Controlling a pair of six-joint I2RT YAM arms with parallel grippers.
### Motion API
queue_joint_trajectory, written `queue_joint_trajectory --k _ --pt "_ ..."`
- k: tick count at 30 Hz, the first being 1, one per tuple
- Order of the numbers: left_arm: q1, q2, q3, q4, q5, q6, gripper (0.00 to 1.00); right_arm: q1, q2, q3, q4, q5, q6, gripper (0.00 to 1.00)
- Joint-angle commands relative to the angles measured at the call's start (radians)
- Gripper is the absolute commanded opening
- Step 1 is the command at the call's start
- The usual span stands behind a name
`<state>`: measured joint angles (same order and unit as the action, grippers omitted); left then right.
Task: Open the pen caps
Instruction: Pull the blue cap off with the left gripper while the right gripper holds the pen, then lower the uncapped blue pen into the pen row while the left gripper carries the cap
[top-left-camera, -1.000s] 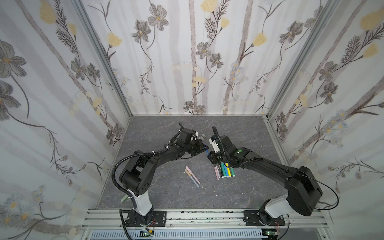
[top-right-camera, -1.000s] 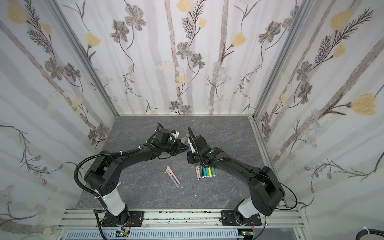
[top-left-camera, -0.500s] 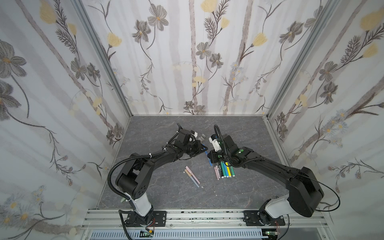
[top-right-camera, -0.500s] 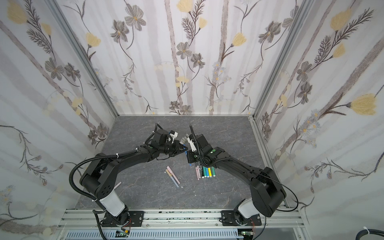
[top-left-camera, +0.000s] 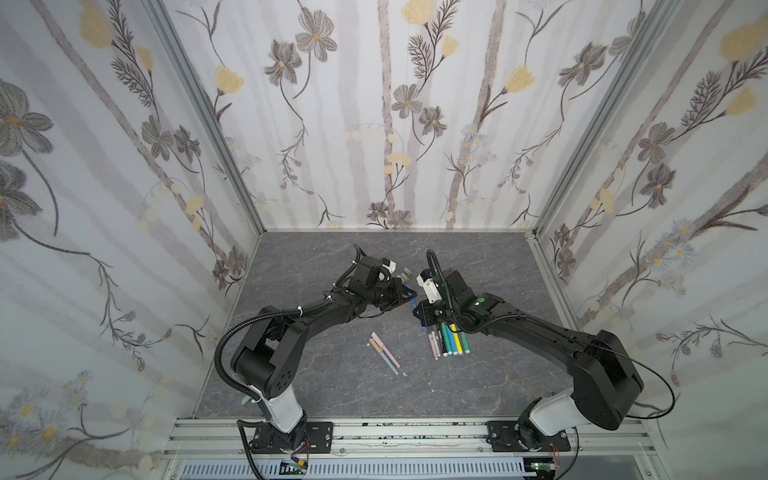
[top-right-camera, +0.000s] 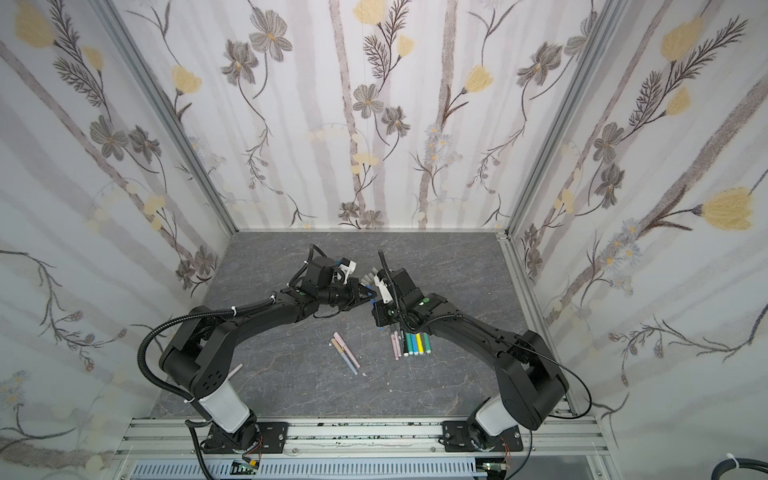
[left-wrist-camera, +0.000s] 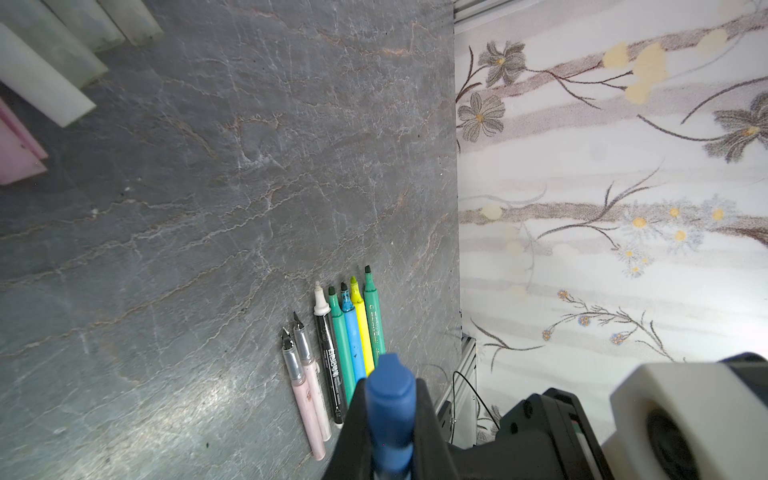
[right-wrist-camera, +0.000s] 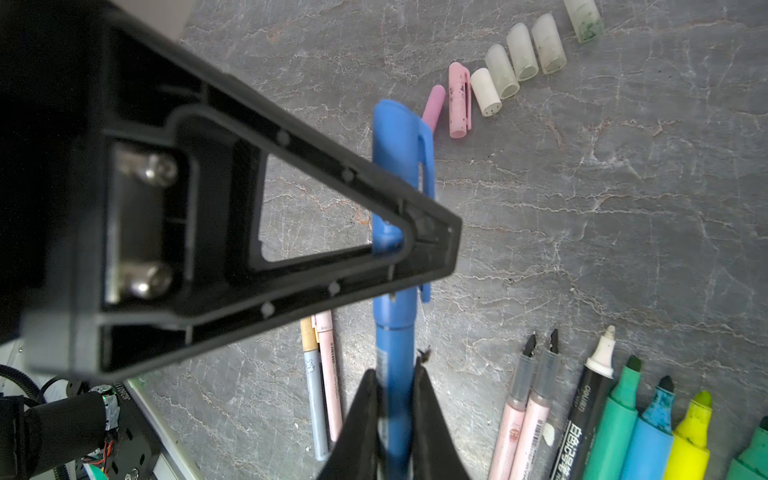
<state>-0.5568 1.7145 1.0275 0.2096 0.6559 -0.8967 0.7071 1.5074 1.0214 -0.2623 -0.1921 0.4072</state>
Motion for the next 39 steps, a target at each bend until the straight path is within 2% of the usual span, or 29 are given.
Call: queue_joint_trajectory --k 1,4,18,28,32,39 --pt "0.003 -0.007 0.014 0.037 0.01 0.001 0.0 0.003 0.008 0.007 0.018 -0.021 -0.008 0.06" --pt "0.007 -0.003 0.016 0.036 0.005 0.002 0.0 0.002 0.013 0.011 0.017 -0.024 -0.009 0.0" --pt "0.073 0.046 0.108 -0.067 -0.12 0.098 0.0 0.021 -0.05 -0.075 0.007 -0.048 0.04 0.0" --pt "0.129 0.056 0.126 -0.112 -0.121 0.138 0.0 0.062 -0.111 -0.169 0.013 -0.033 0.085 0.0" --pt "0.161 0.039 0.113 -0.153 -0.115 0.169 0.0 0.079 -0.097 -0.209 0.021 0.006 0.131 0.0" --pt "0.252 -0.064 -0.065 -0.139 -0.093 0.187 0.0 0.145 -0.001 -0.176 -0.035 0.165 0.213 0.0"
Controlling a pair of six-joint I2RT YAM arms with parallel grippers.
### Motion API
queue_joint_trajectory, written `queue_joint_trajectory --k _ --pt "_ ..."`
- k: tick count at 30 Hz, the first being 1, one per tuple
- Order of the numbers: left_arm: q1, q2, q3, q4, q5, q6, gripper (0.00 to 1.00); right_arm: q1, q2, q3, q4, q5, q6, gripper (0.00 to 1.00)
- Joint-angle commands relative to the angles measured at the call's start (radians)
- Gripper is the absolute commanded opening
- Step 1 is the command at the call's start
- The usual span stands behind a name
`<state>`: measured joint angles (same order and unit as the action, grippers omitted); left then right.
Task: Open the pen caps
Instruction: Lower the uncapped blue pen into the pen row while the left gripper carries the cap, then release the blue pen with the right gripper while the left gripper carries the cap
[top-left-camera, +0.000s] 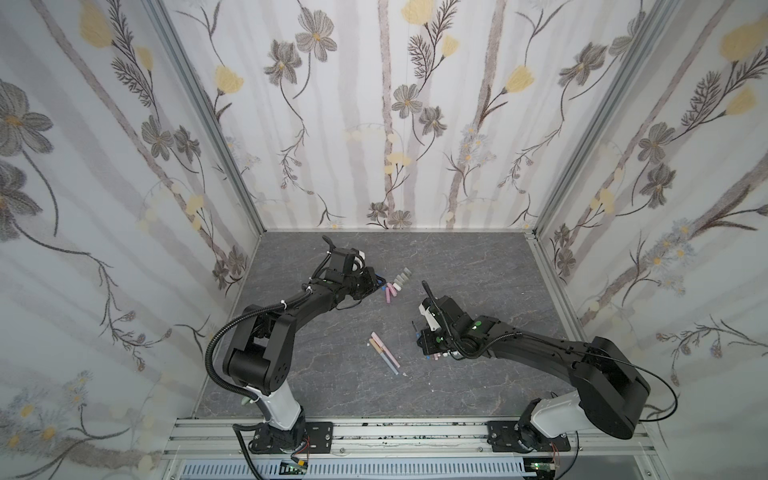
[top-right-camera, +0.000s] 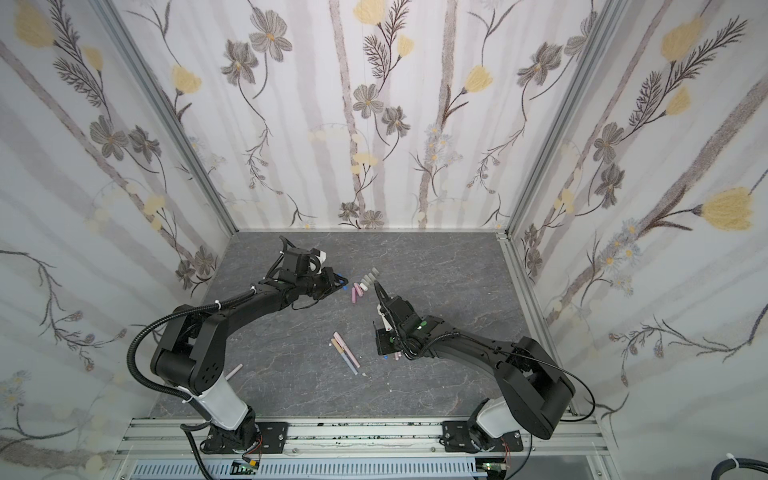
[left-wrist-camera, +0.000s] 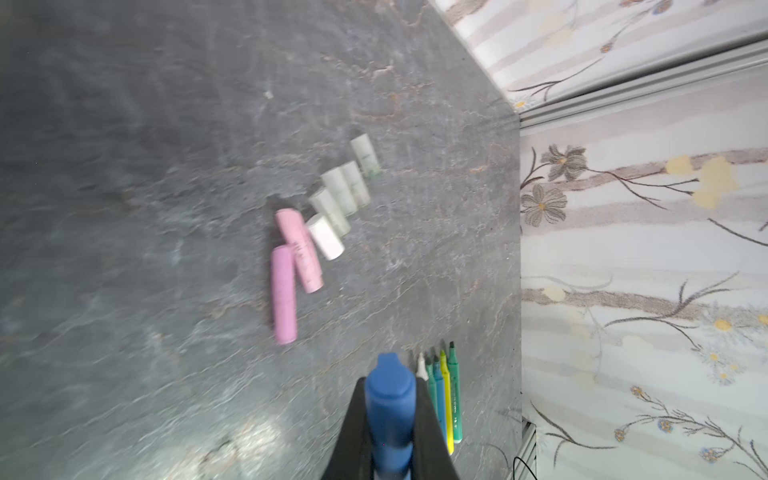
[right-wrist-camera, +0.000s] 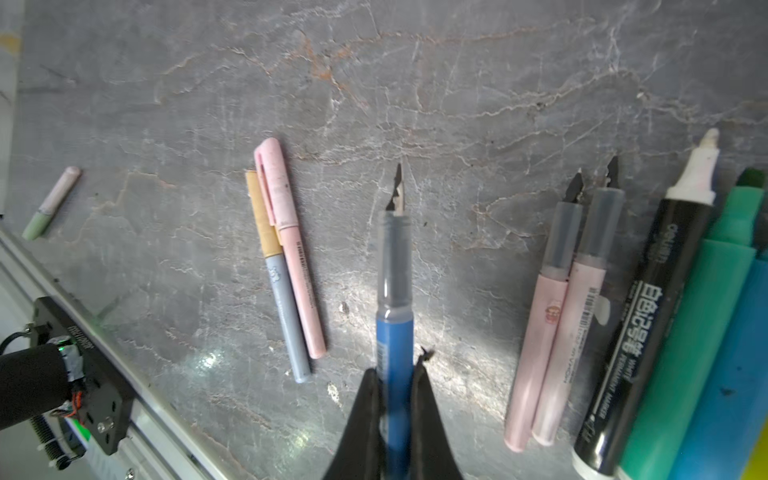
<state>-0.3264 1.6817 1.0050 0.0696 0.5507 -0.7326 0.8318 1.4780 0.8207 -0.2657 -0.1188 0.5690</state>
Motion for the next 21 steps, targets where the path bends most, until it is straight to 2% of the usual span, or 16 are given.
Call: queue_joint_trajectory --k 1,5,15,21 --pt "0.034 -0.049 -0.067 0.005 0.015 0.026 0.0 0.028 0.047 0.04 -0.056 0.131 0.062 0.0" --pt "0.066 -0.093 -0.134 0.007 0.018 0.036 0.0 0.05 0.146 0.097 -0.136 0.259 0.095 0.0" --pt "0.105 -0.125 -0.185 0.004 0.04 0.059 0.0 0.078 0.232 0.139 -0.175 0.335 0.14 0.0" --pt "0.107 -0.119 -0.181 0.016 0.049 0.055 0.0 0.085 0.237 0.153 -0.203 0.366 0.145 0.06"
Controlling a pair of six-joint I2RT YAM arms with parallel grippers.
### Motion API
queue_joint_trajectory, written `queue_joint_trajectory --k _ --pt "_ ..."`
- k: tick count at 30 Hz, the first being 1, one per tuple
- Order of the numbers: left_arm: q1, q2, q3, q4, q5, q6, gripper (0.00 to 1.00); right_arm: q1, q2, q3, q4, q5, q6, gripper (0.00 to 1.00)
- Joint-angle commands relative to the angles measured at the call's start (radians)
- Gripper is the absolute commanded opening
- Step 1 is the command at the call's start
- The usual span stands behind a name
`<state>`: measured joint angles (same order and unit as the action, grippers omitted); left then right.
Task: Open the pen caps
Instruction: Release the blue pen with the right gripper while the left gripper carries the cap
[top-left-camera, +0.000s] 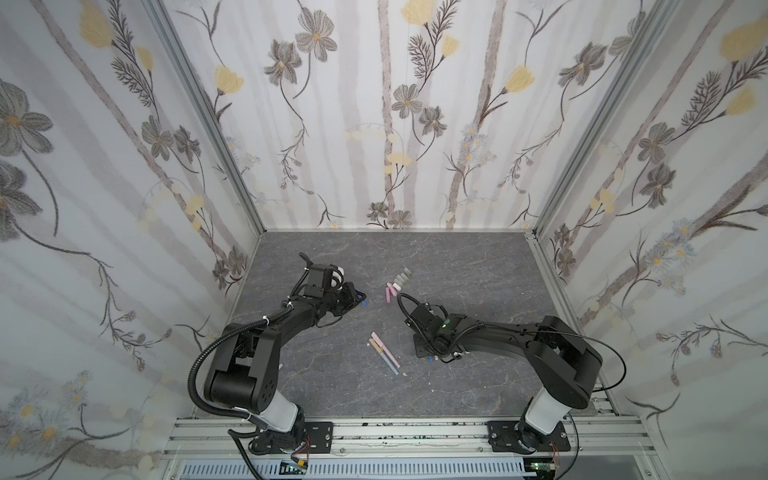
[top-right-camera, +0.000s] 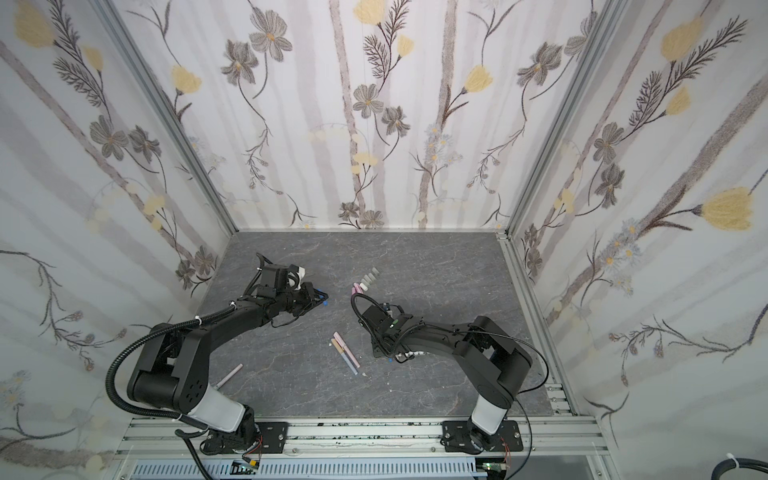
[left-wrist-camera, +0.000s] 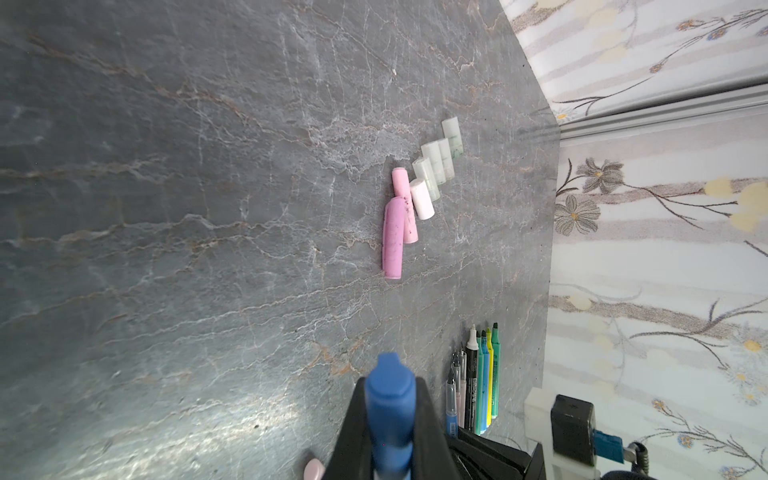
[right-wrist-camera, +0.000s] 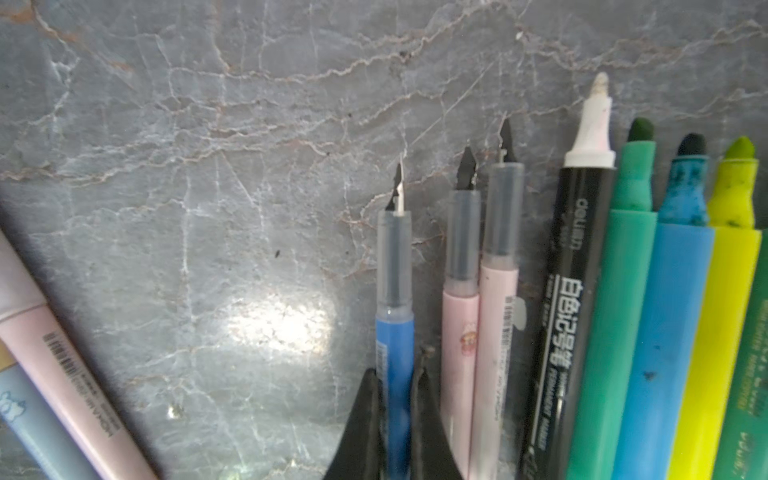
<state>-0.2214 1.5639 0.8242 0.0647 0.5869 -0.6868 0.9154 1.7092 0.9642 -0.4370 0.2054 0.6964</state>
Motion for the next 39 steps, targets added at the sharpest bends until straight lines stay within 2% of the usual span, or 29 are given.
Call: queue_joint_trajectory --k 1,9,23,39 --pt "0.003 0.0 0.0 0.024 0.014 0.008 0.0 0.003 0.007 0.013 -0.035 0.043 0.017 0.07" --pt "0.002 0.006 -0.006 0.033 0.019 0.006 0.0 0.009 0.008 0.02 -0.049 0.054 0.014 0.14" --pt "-0.001 0.066 -0.029 0.088 0.033 -0.009 0.0 0.008 -0.004 0.044 -0.084 0.089 0.006 0.19" --pt "-0.053 0.279 0.105 0.128 0.044 -0.017 0.0 -0.018 -0.219 0.079 -0.134 0.145 -0.05 0.23"
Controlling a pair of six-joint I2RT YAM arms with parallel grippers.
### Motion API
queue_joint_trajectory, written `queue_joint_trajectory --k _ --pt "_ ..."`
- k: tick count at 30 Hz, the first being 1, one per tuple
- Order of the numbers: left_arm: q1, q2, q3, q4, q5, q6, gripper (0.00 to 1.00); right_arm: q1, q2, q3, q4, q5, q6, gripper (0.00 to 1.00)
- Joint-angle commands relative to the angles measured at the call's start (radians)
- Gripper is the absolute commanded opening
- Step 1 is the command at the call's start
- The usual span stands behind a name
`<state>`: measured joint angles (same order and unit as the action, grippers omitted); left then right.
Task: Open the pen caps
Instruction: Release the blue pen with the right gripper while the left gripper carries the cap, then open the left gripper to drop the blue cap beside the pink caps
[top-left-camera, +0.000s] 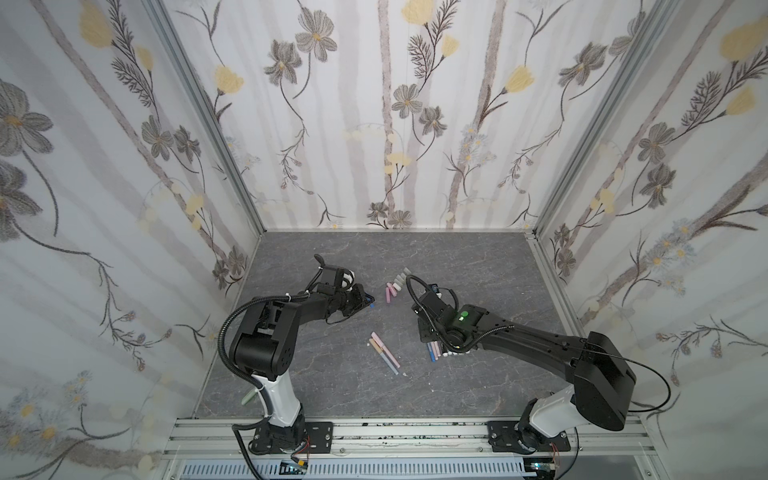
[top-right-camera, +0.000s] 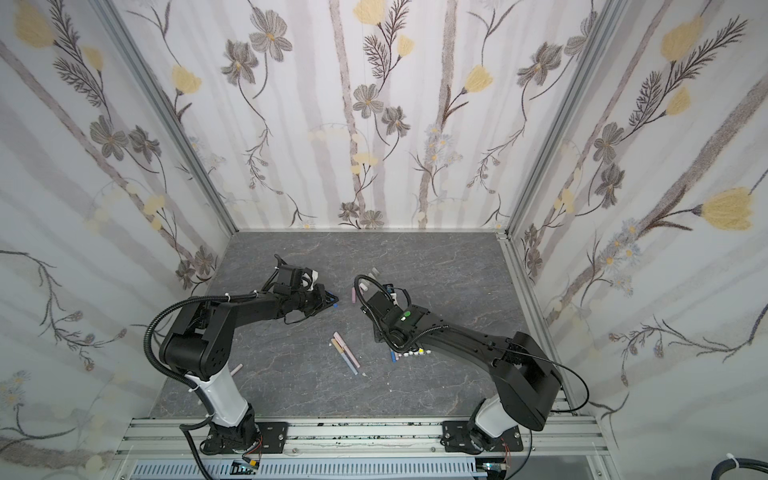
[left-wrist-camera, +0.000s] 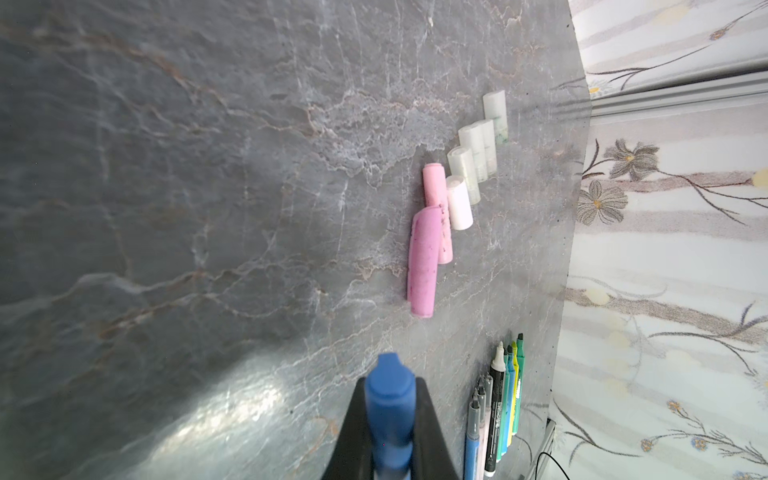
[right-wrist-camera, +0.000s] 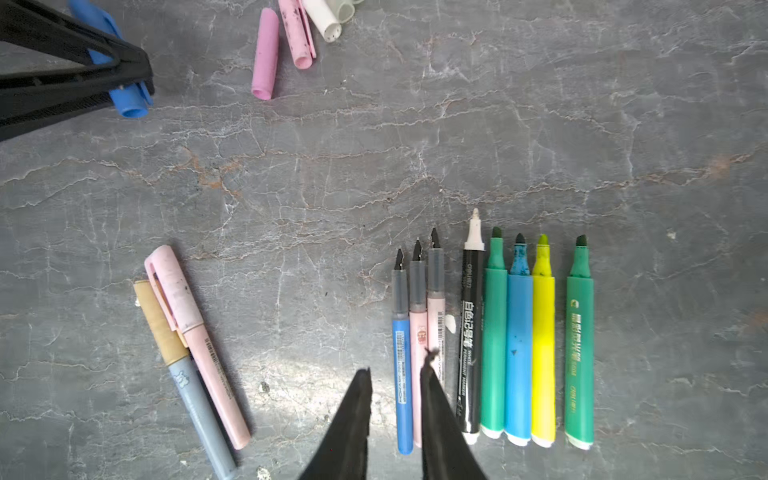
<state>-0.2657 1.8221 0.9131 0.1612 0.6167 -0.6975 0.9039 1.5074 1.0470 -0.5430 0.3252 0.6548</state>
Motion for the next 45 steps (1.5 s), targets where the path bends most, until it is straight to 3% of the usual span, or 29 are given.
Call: queue_joint_trajectory --k 1,8,16,40,45 --pt "-0.014 0.033 0.021 0.034 0.017 -0.007 0.0 -0.011 -0.024 -0.01 -0.028 0.025 -0.008 0.23" --pt "-0.055 0.1 0.053 0.055 0.026 -0.029 0.04 -0.034 -0.044 -0.051 -0.011 0.009 -0.012 0.23" --pt "-0.075 0.151 0.101 0.059 0.009 -0.042 0.18 -0.045 -0.048 -0.073 0.005 -0.006 -0.018 0.23" --pt "-0.072 0.201 0.145 0.07 -0.006 -0.059 0.21 -0.051 -0.061 -0.096 0.017 -0.031 -0.028 0.22" --pt "-0.057 0.168 0.122 0.064 -0.004 -0.051 0.21 -0.03 -0.061 -0.092 0.054 -0.086 -0.078 0.23"
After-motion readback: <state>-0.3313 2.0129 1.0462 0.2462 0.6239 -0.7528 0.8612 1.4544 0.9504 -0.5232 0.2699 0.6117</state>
